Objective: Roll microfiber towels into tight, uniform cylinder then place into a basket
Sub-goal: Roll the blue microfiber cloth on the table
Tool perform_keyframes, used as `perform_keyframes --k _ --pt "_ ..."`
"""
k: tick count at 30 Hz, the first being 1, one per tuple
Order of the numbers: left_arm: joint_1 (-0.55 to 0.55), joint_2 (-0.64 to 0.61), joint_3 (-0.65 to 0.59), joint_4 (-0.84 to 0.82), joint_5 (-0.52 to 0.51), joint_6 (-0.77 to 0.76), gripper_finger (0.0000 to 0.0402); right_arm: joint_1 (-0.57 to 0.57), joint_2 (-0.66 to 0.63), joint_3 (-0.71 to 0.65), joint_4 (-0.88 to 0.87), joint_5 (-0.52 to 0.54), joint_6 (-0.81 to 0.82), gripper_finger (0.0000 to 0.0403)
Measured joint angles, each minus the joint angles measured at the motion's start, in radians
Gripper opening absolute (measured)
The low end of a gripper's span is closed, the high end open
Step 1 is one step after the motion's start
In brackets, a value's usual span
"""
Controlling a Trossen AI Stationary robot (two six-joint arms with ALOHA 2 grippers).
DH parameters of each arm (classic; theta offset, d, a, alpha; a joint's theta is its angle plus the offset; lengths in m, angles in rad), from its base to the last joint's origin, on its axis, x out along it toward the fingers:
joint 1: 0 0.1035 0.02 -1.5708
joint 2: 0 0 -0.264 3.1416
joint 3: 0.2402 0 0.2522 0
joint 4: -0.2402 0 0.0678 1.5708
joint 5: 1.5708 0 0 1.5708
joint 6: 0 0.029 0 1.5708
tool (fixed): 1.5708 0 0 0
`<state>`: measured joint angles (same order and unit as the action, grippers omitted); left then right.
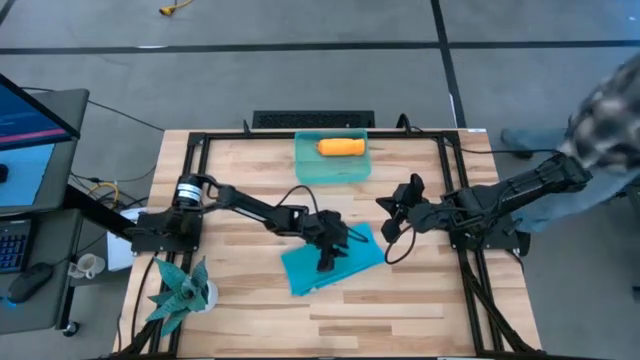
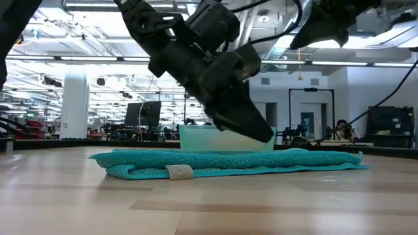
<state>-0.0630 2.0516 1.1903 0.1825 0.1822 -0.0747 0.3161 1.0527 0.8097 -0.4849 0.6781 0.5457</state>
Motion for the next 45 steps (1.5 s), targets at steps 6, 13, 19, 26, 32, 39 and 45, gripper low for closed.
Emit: perform_keyframes --k 6,13,19,26,32,39,45 --pt "0.019 0.0 0.005 -0.109 -0.067 -0.139 0.0114 0.0 0.0 0.0 0.0 0.0 -0.005 0.0024" --pt "0.04 -0.005 0.008 -0.234 -0.085 -0.234 0.0114 0.0 0.0 0.0 0.0 0.0 -0.005 0.0021" --pt "0.041 -0.009 0.008 -0.249 -0.091 -0.288 0.0114 0.0 0.0 0.0 0.0 0.0 -0.009 0.0024" --pt "0.036 -0.008 0.047 -0.329 -0.187 -0.357 0.0114 0.0 0.0 0.0 0.0 0.0 -0.031 0.0021" --pt "0.019 -0.021 0.077 -0.44 -0.287 -0.335 0.0114 0.0 0.0 0.0 0.0 0.0 -0.031 0.0023" --pt "-0.032 -0.139 0.078 -0.612 -0.465 -0.268 0.0114 0.0 -0.001 0.0 -0.008 -0.001 -0.031 0.0026" --pt "-0.133 -0.254 0.077 -0.765 -0.546 -0.238 0.0114 0.0 -0.001 0.0 -0.008 -0.002 -0.031 0.0025"
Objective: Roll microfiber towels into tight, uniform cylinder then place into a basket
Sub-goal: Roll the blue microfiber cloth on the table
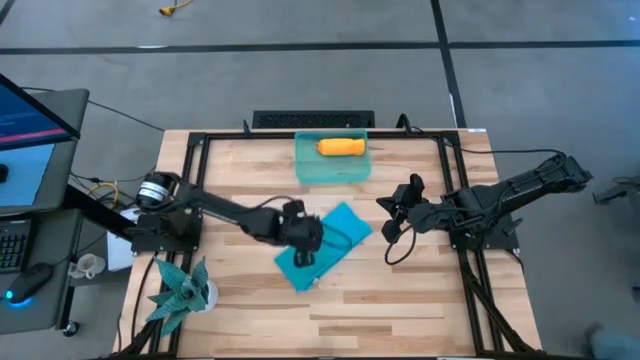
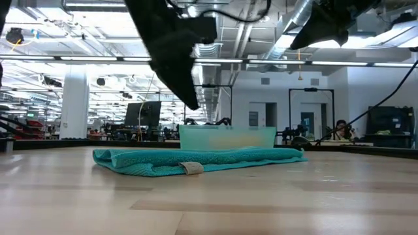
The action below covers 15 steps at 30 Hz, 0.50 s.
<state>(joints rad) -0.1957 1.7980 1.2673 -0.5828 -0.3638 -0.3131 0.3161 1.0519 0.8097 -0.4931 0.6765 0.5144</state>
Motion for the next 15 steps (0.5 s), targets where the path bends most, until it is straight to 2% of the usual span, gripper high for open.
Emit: perform_keyframes --k 7,10,15 --pt "-0.082 -0.01 -0.059 0.028 0.129 0.142 0.0114 0.0 0.0 0.0 0.003 -0.001 0.0 0.0026" --pt "-0.071 -0.01 -0.098 0.052 0.184 0.174 0.0114 0.0 0.0 0.0 0.005 -0.001 0.0 0.0024" --pt "-0.019 -0.01 -0.17 0.185 0.356 0.182 0.0114 0.0 0.0 0.0 0.005 0.0 0.0 0.0025"
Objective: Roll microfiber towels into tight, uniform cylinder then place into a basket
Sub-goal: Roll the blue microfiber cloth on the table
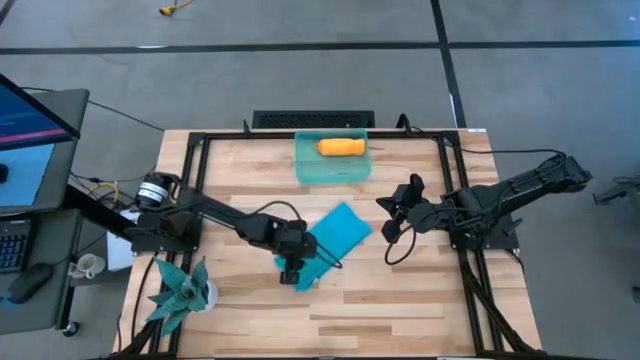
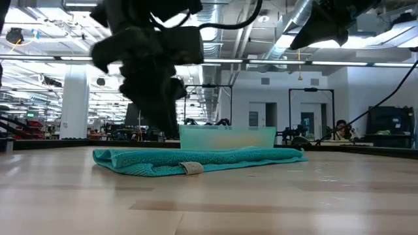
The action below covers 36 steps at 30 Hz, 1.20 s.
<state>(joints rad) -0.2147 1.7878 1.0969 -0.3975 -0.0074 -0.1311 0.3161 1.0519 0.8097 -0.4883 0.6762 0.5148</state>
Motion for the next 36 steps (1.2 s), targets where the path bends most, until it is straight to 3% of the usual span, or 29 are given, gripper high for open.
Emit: perform_keyframes --k 3,16,24,30,32,36 --pt "0.037 0.015 -0.026 0.117 0.037 -0.028 0.0114 0.0 0.0 0.0 0.0 0.0 0.0 0.0026" --pt "0.114 0.142 0.02 0.166 0.144 -0.137 0.0114 0.0 0.0 0.0 0.003 0.002 0.0 0.0025" --pt "0.147 0.164 0.042 0.324 0.015 -0.41 0.0114 0.0 0.0 0.0 0.003 0.002 0.0 0.0024" --pt "0.147 0.167 0.062 0.351 0.072 -0.309 0.0114 0.0 0.0 0.0 -0.001 0.002 0.0 0.0023" --pt "0.144 0.133 0.069 0.302 0.042 -0.275 0.0114 0.0 0.006 0.0 -0.001 0.002 0.013 0.0024" --pt "0.096 0.031 0.074 0.206 -0.12 -0.231 0.0114 -0.013 0.05 0.001 -0.002 -0.029 0.042 0.0021"
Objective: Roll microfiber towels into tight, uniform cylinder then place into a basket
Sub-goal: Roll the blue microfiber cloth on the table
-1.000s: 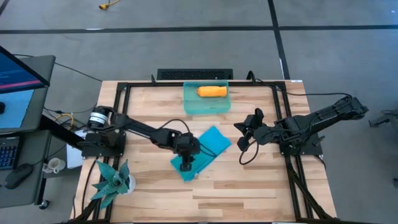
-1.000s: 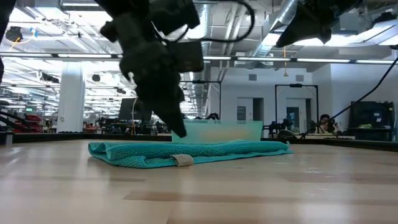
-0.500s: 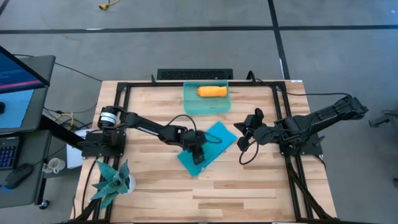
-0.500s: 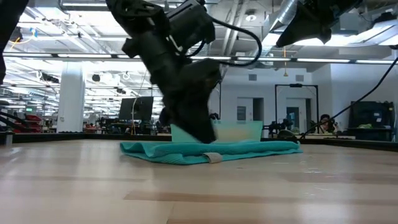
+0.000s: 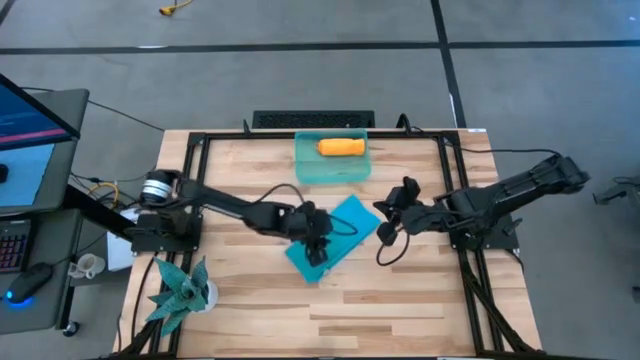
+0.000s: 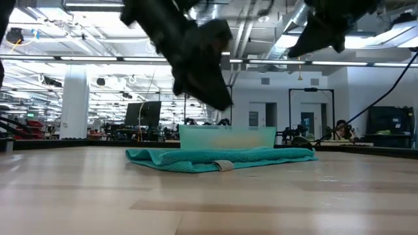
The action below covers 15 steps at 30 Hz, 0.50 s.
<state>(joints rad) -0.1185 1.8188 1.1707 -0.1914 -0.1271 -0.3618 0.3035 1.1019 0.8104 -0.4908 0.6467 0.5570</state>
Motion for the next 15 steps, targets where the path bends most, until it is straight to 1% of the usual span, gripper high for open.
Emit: perform_keyframes --k 3,5,7,9,12,15 --pt "-0.051 -0.066 -0.001 -0.123 -0.18 0.002 0.0114 -0.03 0.044 -0.001 -0.001 -0.094 -0.005 0.0017" --pt "-0.085 -0.1 -0.001 -0.17 -0.303 0.0 0.0114 -0.056 0.078 -0.001 -0.003 -0.172 -0.006 0.0017" --pt "-0.116 -0.131 -0.001 -0.239 -0.405 -0.021 0.0114 -0.087 0.107 -0.001 0.007 -0.236 -0.007 0.0018" --pt "-0.144 -0.151 -0.001 -0.299 -0.469 -0.049 0.0114 -0.118 0.126 -0.001 0.003 -0.278 -0.007 0.0021" --pt "-0.175 -0.177 -0.001 -0.368 -0.531 -0.087 0.0114 -0.168 0.16 -0.001 0.01 -0.313 -0.007 0.0021" --pt "-0.183 -0.189 -0.001 -0.405 -0.552 -0.11 0.0114 -0.214 0.192 0.0 0.019 -0.366 -0.007 0.0019"
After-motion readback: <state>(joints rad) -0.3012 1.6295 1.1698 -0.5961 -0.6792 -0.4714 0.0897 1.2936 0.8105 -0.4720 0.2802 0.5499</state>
